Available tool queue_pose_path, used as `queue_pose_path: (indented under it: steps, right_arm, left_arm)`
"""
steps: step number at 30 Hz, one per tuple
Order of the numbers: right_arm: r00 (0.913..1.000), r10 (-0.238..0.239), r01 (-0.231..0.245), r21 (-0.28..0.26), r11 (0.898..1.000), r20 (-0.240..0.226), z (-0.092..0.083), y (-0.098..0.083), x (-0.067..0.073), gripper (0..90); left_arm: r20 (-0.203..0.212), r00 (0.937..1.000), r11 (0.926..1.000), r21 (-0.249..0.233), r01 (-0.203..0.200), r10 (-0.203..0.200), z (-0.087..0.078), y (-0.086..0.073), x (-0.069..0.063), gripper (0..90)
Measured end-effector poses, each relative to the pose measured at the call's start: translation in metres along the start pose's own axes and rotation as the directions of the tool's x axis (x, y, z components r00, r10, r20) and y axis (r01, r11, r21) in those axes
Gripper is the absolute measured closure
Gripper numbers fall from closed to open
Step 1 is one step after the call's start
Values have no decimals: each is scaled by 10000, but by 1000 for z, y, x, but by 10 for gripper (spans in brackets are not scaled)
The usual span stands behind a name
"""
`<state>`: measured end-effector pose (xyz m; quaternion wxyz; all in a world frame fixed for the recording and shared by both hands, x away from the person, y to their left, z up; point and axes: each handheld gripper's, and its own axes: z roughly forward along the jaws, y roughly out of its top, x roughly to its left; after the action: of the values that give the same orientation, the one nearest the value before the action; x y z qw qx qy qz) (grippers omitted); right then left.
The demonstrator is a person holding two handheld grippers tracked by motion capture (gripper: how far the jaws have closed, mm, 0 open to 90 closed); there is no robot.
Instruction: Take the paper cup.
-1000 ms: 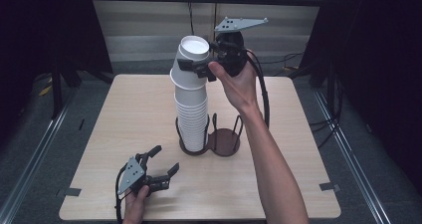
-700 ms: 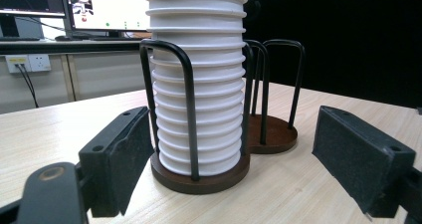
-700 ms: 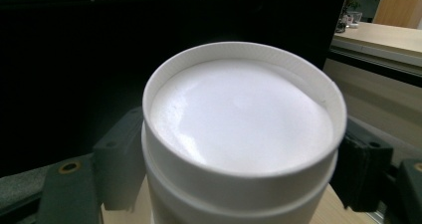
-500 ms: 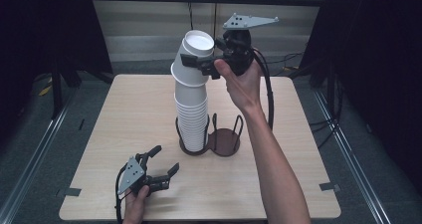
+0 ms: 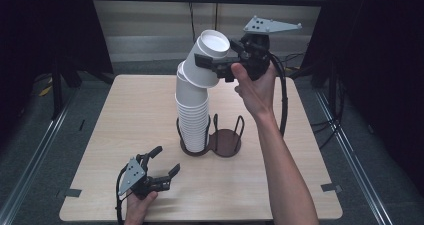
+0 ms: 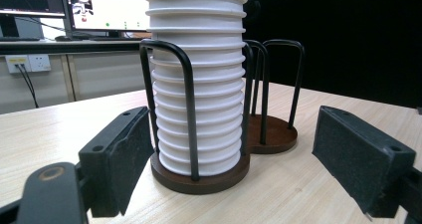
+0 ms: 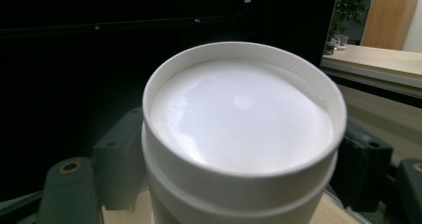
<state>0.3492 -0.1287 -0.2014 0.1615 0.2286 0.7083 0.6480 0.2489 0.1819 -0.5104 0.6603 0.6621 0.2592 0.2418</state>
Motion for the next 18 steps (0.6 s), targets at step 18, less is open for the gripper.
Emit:
queue_pose_path:
  steps: [18]
  right_arm:
    - [9991,87,-90,68,9999,414,-52,-25,-6,215]
  left_arm:
    - [666,9978,9988,488,-15,-17,4,19,1,185]
